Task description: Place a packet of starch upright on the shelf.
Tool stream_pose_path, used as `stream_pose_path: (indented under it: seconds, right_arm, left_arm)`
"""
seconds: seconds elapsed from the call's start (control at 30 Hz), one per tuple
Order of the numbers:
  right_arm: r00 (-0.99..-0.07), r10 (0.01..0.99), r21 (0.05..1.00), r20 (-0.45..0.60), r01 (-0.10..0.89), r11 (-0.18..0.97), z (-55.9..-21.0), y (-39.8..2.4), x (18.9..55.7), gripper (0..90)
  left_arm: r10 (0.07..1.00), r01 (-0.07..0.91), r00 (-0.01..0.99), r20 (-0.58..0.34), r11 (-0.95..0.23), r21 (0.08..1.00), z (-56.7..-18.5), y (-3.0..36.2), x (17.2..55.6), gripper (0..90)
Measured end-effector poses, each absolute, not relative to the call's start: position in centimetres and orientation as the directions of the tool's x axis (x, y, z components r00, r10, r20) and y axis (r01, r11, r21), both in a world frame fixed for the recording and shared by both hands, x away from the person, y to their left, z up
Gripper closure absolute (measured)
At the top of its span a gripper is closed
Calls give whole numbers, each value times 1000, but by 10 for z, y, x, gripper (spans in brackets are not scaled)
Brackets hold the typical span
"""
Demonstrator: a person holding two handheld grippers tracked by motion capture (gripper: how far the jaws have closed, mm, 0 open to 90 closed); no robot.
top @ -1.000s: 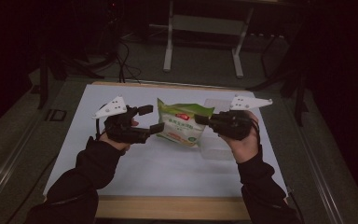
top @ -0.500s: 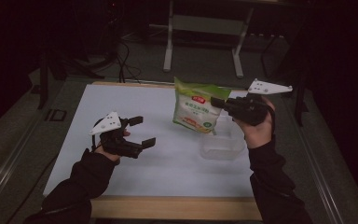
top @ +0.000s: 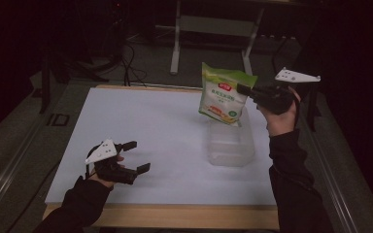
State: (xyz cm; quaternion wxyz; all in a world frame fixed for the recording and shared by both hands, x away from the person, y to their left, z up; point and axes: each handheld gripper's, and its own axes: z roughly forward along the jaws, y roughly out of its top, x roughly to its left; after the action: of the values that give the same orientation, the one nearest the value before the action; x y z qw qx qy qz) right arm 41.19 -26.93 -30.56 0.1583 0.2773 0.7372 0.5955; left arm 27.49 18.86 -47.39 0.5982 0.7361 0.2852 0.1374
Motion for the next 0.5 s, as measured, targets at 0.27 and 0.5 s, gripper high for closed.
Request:
stream_pose_path:
  seconds: [0.27, 0.5]
  right_arm:
    - [-762, 638, 962, 110, 243, 124, -310, -288, 432, 859]
    - [-741, 658, 953, 135, 279, 119, -323, -299, 450, 859]
  left_arm:
    - [622, 246, 776, -108, -139, 959, -493, 197, 260, 58]
    - [622, 256, 775, -109, -153, 954, -498, 195, 260, 58]
